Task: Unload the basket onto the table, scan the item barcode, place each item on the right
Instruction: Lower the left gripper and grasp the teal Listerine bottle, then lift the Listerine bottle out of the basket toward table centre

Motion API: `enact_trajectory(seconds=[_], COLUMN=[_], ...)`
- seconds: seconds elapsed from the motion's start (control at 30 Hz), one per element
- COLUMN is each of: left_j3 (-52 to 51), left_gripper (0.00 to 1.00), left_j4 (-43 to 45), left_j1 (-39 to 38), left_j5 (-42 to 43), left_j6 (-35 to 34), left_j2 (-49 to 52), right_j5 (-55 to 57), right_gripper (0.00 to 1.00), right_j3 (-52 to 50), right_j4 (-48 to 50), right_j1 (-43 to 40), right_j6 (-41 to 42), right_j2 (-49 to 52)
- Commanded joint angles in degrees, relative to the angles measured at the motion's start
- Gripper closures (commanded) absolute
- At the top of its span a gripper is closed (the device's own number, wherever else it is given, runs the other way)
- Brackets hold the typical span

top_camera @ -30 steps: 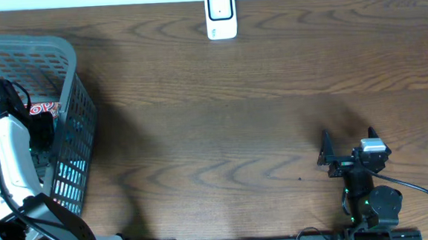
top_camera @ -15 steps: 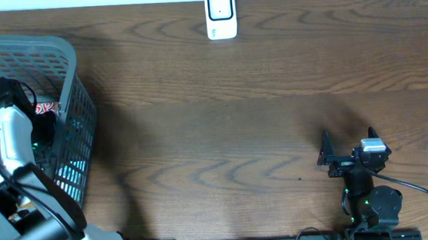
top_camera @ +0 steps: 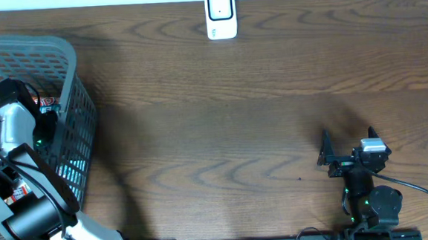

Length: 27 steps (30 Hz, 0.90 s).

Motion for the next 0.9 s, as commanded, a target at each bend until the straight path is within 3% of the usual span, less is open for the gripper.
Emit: enact_trajectory(seconds=[0.0,0.33,0.87], left_j3=[0.3,1.5,1.5], left_gripper=[0.02,0.02,0.02], left_j4=[0.2,4.1,14.4], left_j1=[-0.1,-0.1,-0.1], left_j5=[8.5,4.9,3.7], left_j6=[0.0,0.5,7.0], left_j2=[-1.4,-10.3,1.7], right_j5=[0.3,0.3,0.2], right_gripper=[0.01,0.01,0.01], right_j3=[-0.1,-0.1,-0.1], right_j4=[-0.2,-0.2,-0.2], right_j1=[-0.2,-0.2,-0.2], right_j6=[0.8,0.8,0.8], right_j2=[-0.2,-0.2,-0.2])
